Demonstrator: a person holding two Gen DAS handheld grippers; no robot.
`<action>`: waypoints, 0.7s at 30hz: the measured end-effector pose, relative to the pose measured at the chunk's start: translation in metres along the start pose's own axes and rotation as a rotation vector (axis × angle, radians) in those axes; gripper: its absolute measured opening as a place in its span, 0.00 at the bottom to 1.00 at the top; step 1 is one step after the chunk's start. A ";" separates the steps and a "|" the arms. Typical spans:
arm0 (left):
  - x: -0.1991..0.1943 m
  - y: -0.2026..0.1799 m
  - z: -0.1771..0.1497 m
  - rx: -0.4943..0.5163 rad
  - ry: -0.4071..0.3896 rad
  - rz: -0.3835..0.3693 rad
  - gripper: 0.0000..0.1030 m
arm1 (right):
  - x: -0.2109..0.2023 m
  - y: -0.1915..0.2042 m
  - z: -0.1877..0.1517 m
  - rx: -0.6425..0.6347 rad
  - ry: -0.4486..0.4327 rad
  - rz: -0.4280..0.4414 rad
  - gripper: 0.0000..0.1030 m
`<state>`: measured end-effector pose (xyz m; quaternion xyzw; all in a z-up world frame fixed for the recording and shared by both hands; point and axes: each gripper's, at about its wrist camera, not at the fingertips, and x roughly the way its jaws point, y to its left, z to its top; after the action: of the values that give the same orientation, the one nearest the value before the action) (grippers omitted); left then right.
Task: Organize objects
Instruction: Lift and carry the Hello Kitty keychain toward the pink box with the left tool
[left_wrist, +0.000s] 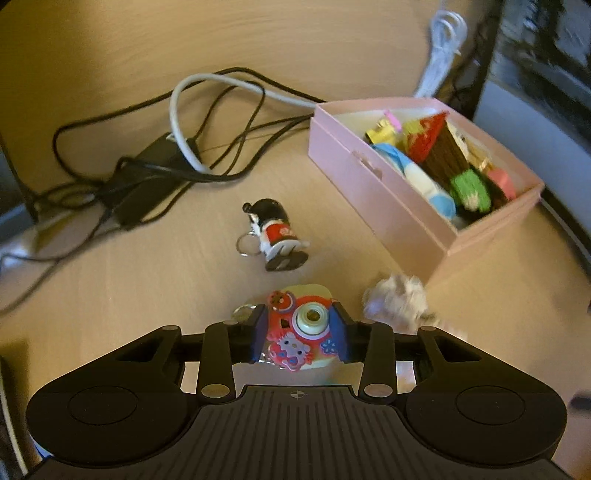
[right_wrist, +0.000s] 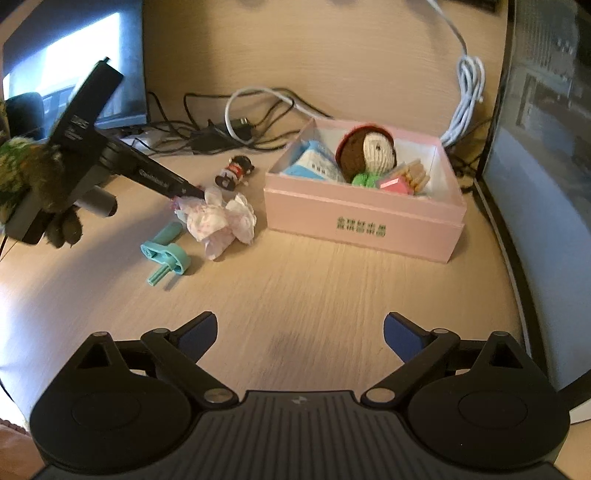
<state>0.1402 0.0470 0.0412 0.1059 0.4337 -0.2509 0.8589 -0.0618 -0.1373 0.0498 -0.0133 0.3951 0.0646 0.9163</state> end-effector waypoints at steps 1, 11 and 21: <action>0.000 -0.002 0.002 -0.024 0.007 0.009 0.40 | 0.002 0.002 0.001 -0.004 0.005 0.005 0.94; 0.000 -0.023 -0.003 0.007 -0.044 0.093 0.42 | 0.005 0.008 0.004 -0.030 0.000 0.031 0.98; 0.007 -0.031 0.004 -0.026 -0.062 0.161 0.41 | 0.002 0.010 0.004 -0.044 -0.017 0.039 0.98</action>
<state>0.1305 0.0168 0.0395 0.1213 0.4001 -0.1782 0.8907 -0.0590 -0.1271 0.0511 -0.0253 0.3861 0.0911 0.9176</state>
